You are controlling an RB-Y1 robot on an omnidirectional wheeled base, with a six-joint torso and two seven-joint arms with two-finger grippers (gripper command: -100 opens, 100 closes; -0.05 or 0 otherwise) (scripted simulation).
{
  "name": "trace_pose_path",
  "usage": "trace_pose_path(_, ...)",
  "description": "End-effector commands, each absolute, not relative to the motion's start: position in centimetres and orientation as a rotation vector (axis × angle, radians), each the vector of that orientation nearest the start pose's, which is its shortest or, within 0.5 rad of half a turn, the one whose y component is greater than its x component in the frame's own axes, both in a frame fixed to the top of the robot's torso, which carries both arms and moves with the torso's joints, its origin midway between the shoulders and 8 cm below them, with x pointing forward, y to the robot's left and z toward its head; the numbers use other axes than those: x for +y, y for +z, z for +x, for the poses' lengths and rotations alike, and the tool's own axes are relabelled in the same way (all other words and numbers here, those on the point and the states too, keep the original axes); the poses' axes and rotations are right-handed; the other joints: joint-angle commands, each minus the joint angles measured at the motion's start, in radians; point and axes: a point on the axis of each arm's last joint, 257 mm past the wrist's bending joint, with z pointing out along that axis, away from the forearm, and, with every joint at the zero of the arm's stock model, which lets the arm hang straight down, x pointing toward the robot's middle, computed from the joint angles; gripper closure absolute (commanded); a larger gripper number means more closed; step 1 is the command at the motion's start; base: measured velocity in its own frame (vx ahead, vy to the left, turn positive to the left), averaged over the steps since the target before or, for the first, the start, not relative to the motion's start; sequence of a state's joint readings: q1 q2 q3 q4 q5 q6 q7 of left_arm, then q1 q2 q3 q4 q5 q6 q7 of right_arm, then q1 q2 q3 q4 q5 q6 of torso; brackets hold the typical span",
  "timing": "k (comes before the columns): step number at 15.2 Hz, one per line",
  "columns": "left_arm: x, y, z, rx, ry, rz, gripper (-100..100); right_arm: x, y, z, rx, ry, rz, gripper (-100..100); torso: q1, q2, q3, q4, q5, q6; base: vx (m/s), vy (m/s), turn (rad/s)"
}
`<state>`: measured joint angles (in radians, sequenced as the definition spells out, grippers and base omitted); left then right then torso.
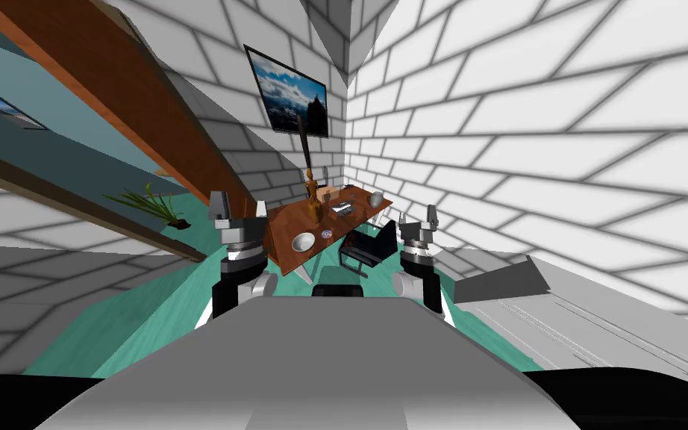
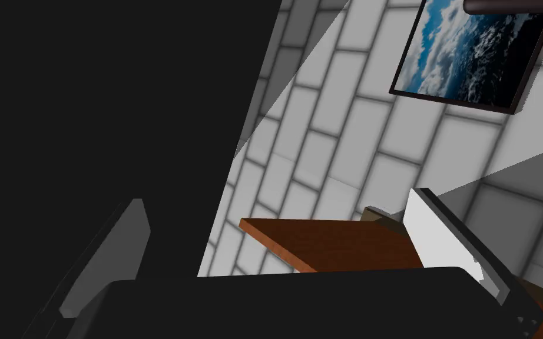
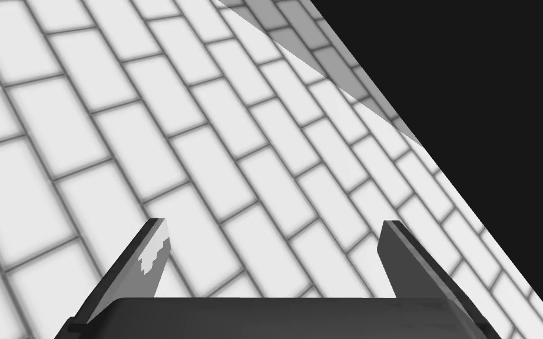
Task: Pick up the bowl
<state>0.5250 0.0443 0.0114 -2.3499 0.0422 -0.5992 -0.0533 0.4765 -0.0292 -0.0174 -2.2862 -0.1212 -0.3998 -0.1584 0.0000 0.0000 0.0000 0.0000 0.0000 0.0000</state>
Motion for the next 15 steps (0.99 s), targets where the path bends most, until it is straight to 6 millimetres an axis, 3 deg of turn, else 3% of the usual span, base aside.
trace_pose_path(1, 27.8, 5.6, 31.7, 0.592, -1.276, -0.522, -100, -29.5, 1.6, 35.9, 0.561, 1.502, 0.832, 0, 0.0, 0.0, 0.0, 0.0, 0.0, 0.0, 0.001, 0.001, -0.075)
trace_pose_path(15, 30.9, -1.6, 36.0, 0.871, -1.103, -0.69, -100, -29.5, 1.6, 35.9, 0.561, 1.502, 0.831, 0, 0.001, 0.0, 0.0, 0.0, 0.0, 0.0, -0.001, 0.009, -0.096)
